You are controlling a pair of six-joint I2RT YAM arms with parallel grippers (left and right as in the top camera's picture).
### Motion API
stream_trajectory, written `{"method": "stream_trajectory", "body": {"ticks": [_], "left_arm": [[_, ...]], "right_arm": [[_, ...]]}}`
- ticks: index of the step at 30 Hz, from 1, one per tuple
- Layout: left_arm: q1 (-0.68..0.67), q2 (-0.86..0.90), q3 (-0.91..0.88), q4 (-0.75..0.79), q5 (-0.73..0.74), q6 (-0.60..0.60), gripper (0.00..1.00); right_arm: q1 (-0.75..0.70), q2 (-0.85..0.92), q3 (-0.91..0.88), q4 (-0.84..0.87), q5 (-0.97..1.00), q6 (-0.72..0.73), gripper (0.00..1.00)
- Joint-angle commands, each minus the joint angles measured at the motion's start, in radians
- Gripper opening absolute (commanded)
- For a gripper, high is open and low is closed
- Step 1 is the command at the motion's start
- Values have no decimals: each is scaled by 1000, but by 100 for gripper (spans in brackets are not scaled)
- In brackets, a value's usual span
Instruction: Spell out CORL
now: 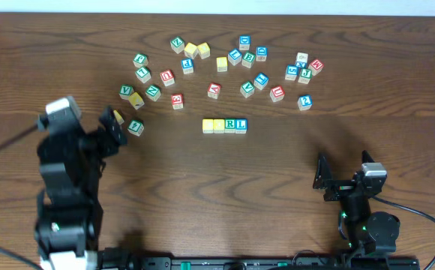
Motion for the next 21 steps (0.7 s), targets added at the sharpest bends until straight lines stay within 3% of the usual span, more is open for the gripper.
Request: {"method": "stream_trajectory", "body": {"ticks": [1,8,21], "left_arm": [[24,-122,-140,85,-16,14,91],[39,-401,-415,248,7,135,91],[39,-694,-642,257,6,303,91]], "right_arm": [[0,-7,-2,-5,-3,-13,99],[0,-7,-2,-5,-3,-13,99],[0,-7,-2,-5,-3,-13,99]]}}
